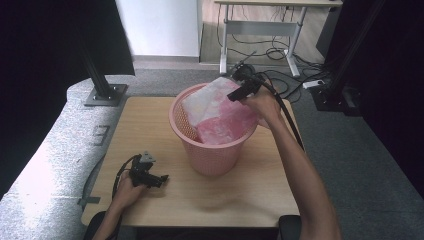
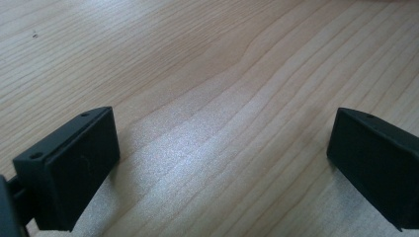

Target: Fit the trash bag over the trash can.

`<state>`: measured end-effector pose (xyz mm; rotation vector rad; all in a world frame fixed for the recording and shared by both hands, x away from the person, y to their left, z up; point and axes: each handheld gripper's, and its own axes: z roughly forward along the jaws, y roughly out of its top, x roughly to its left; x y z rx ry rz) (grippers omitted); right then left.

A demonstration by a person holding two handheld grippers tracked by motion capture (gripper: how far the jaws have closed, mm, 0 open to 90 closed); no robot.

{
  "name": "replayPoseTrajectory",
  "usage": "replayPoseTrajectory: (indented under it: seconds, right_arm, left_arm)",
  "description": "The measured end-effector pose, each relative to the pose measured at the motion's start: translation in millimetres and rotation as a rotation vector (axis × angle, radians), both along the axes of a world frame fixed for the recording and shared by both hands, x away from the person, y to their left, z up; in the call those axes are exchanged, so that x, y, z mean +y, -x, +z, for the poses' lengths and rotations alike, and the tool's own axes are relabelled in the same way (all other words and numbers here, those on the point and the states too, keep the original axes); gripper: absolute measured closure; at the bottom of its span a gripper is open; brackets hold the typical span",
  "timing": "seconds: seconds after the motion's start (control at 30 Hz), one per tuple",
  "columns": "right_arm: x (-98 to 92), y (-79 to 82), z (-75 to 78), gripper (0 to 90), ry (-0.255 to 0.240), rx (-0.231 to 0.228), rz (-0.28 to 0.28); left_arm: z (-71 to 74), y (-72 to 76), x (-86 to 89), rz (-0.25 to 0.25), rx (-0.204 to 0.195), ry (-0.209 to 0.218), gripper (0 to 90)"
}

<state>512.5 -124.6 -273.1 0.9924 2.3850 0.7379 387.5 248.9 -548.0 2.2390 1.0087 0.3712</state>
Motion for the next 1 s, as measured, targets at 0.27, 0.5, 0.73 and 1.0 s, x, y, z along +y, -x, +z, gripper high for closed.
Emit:
replayPoseTrajectory:
  seconds: [0.27,0.5,0.73,1.0]
  right_arm:
    - [-22.9,-12.6,-20.7,51.6,0.037,0.035,-0.068]
    - [-22.6,-8.4,-19.2,71.1,0.039,0.052,-0.059]
    - [-25.3,-2.0,-9.0,80.7,0.006,-0.013,-0.066]
    - [-19.8,12.9,7.9,87.4,-0.025,-0.007,-0.036]
  left_arm:
    - [0.0,0.0,0.0,0.000,0.000,-0.001,0.0]
    - [0.0,0.0,0.0,0.000,0.000,0.000,0.0]
    - [0.0,0.0,0.0,0.000,0.000,-0.001,0.0]
    - [0.0,0.0,-0.1,0.000,0.000,-0.001,0.0]
